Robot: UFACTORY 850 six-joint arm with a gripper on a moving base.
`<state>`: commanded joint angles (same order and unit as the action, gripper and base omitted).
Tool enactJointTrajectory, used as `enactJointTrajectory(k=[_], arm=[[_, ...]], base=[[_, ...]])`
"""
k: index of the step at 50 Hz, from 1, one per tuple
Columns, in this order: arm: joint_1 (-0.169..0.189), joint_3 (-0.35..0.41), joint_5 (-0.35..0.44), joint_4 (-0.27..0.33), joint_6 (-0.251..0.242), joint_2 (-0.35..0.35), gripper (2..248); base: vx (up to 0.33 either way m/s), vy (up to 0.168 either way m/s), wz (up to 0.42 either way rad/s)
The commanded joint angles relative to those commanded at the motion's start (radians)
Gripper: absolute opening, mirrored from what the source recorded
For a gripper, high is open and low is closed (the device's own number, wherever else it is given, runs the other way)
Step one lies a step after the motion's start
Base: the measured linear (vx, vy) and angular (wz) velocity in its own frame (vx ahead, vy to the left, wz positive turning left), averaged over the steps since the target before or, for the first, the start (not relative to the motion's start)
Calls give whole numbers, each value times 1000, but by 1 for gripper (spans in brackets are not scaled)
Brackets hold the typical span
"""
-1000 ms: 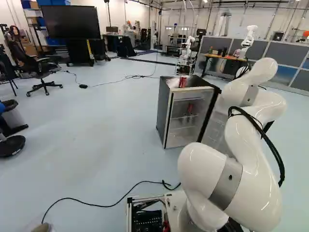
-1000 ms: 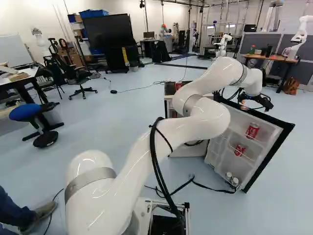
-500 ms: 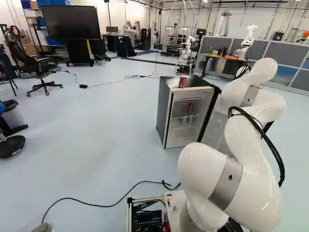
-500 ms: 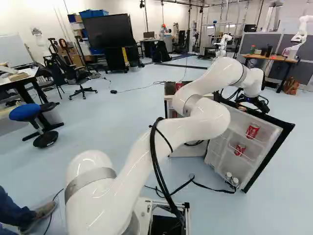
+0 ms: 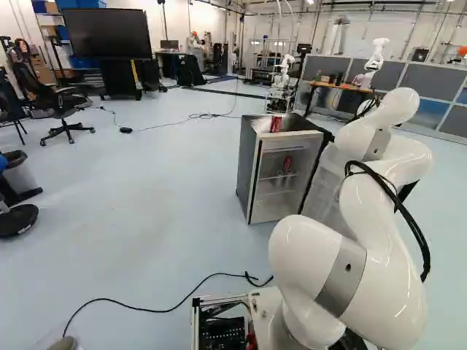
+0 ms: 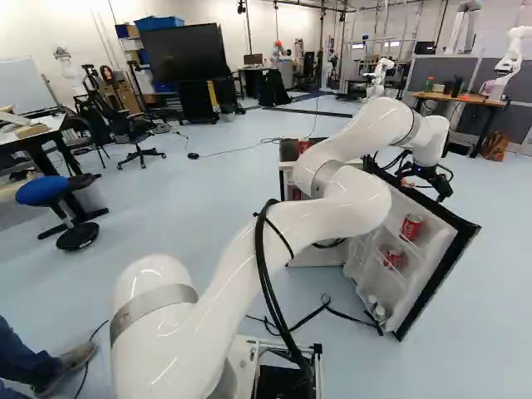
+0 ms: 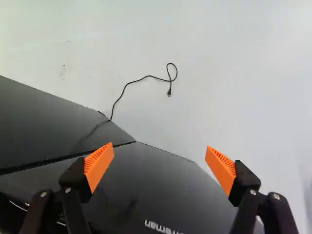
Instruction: Grab a drink from the fridge
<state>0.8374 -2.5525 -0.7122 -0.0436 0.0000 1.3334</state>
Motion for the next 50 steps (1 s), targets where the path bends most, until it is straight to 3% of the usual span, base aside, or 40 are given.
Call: enactJointTrajectory(k=[26, 50], arm=[[2, 15, 33, 0, 0, -9, 247], [33, 189, 162, 0, 0, -117, 247]], base=[[0, 0, 0], [0, 0, 0]])
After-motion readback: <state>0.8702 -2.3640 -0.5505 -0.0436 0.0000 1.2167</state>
